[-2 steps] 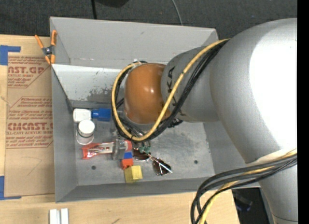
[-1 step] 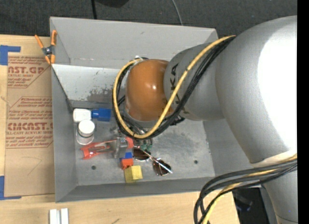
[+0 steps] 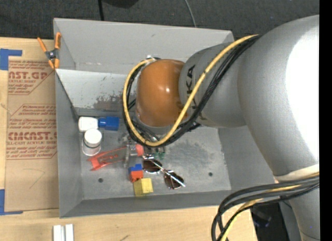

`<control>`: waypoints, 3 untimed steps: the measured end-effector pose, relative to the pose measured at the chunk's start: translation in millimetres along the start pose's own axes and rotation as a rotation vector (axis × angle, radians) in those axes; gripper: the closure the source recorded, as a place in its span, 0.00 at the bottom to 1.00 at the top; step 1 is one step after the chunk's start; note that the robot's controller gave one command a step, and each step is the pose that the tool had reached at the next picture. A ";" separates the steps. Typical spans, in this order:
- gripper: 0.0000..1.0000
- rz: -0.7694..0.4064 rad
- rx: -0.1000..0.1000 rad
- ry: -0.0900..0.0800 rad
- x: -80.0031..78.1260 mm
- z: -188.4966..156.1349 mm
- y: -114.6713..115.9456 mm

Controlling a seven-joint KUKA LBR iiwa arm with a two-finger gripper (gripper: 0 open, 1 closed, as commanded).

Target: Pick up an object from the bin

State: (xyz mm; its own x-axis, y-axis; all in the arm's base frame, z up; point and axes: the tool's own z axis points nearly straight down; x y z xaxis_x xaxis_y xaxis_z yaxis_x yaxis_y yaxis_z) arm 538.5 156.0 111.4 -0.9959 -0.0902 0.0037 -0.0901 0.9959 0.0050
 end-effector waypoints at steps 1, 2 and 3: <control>1.00 0.000 0.000 -0.001 -0.2 -11.8 0.1; 1.00 0.000 0.000 0.001 0.2 -24.8 0.1; 1.00 0.000 0.000 -0.002 -0.1 -38.2 0.3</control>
Offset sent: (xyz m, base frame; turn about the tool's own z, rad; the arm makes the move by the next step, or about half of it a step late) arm 0.0000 0.0000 0.0628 0.0000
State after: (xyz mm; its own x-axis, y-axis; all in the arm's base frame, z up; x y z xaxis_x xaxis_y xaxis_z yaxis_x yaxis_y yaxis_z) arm 538.8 156.1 149.6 -0.9959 -0.0904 0.0018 -0.0904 0.9959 0.0051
